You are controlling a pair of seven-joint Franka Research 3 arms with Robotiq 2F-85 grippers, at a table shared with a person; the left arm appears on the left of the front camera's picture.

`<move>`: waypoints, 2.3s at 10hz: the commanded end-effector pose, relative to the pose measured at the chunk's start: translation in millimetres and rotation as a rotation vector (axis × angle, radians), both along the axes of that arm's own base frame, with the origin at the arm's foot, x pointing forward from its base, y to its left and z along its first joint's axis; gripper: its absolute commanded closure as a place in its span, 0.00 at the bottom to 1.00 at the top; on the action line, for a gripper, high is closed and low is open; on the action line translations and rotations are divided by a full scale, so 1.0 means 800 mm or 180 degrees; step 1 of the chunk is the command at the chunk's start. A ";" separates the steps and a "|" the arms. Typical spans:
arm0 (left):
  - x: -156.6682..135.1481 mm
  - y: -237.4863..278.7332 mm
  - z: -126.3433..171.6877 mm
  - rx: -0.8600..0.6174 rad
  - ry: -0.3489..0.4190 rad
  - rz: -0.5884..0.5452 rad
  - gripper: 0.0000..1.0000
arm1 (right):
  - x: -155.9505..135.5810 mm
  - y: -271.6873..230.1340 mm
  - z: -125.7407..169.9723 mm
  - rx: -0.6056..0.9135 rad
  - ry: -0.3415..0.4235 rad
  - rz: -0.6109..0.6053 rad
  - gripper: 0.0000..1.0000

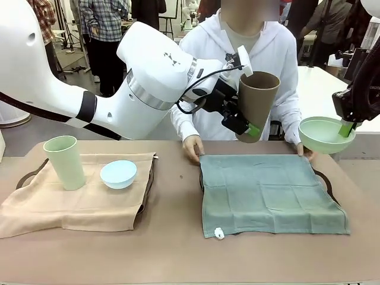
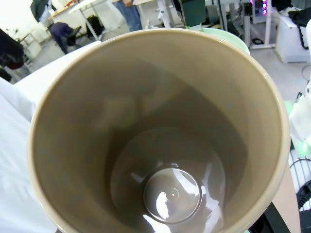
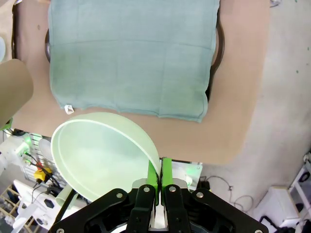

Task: Set up a tray with a mat and arrange the tableware.
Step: Place the Picnic Bowl and Reusable plastic cup back onto the Handle tray in front of the human's position.

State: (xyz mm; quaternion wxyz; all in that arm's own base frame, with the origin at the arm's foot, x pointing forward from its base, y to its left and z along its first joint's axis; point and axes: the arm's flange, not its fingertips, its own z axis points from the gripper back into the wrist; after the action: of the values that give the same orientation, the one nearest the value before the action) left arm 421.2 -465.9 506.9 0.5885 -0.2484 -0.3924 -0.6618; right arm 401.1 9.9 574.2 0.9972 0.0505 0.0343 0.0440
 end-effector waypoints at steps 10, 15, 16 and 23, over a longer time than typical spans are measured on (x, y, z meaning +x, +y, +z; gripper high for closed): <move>0.003 -0.002 0.006 0.0013 -0.0037 -0.0041 0.78 | 0.000 0.000 -0.004 -0.0004 -0.0015 -0.0005 1.00; 0.045 0.013 -0.120 -0.0212 0.0174 -0.0546 0.19 | 0.060 0.003 -0.132 0.0239 0.0104 0.0171 0.96; 0.051 0.015 -0.144 -0.0210 0.0232 -0.0545 0.19 | 0.067 0.005 -0.160 0.0300 0.0120 0.0172 0.96; 0.075 0.018 -0.221 -0.0027 0.0482 -0.0461 0.19 | 0.091 0.004 -0.225 0.0204 0.0157 0.0037 0.96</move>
State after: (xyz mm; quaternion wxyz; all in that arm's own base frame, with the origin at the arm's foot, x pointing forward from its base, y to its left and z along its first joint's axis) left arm 484.3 -454.8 328.1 0.5675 -0.3291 -0.3325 -0.6776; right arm 476.4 12.3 389.6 0.9939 0.0824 0.0577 0.0459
